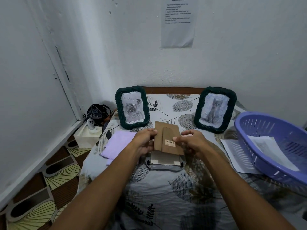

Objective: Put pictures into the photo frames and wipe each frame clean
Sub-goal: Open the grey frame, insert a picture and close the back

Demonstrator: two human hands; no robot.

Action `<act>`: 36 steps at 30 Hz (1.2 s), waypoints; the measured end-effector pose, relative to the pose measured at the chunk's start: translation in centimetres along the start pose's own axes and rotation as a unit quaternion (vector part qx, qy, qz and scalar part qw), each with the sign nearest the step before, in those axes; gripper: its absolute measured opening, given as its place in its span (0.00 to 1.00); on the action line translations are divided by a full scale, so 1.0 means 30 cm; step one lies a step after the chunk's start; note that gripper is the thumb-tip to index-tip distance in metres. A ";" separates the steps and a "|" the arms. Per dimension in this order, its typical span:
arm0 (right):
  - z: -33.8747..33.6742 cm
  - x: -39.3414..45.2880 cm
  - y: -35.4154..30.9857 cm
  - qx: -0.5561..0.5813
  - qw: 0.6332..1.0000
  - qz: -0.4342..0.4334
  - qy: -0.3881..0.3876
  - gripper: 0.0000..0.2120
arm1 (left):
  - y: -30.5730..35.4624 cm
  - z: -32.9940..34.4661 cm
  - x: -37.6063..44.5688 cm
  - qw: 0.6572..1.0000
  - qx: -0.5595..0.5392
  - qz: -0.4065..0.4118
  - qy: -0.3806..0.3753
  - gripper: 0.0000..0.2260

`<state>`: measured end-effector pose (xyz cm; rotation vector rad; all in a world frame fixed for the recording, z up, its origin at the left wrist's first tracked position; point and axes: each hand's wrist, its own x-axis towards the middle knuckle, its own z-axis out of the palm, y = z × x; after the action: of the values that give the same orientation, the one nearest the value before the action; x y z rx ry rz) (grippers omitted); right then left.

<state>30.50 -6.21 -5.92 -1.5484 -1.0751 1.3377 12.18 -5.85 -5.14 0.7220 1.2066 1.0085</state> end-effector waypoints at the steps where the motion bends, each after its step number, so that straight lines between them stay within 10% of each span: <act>1: -0.002 -0.004 -0.001 0.008 1.000 -0.002 0.002 0.27 | 0.000 0.004 0.002 1.000 -0.006 0.001 -0.004 0.04; 9: -0.100 -0.024 0.015 0.131 0.991 0.006 -0.022 0.28 | -0.050 0.095 0.017 0.988 0.115 0.097 -0.017 0.05; 14: -0.216 -0.026 0.046 0.101 0.994 0.003 0.027 0.29 | -0.128 0.093 0.060 0.837 0.453 0.307 -0.018 0.14; 21: -0.280 -0.037 0.075 0.018 0.996 0.002 0.085 0.32 | -0.158 0.088 0.053 0.700 0.615 0.358 -0.064 0.30; 36: -0.261 -0.008 0.081 -0.071 0.994 0.008 0.089 0.33 | -0.163 0.090 0.028 0.651 0.678 0.334 -0.064 0.38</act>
<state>38.48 -7.54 -7.25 -1.7474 -1.0661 1.1300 16.00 -6.90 -9.17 2.5299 1.4830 0.3713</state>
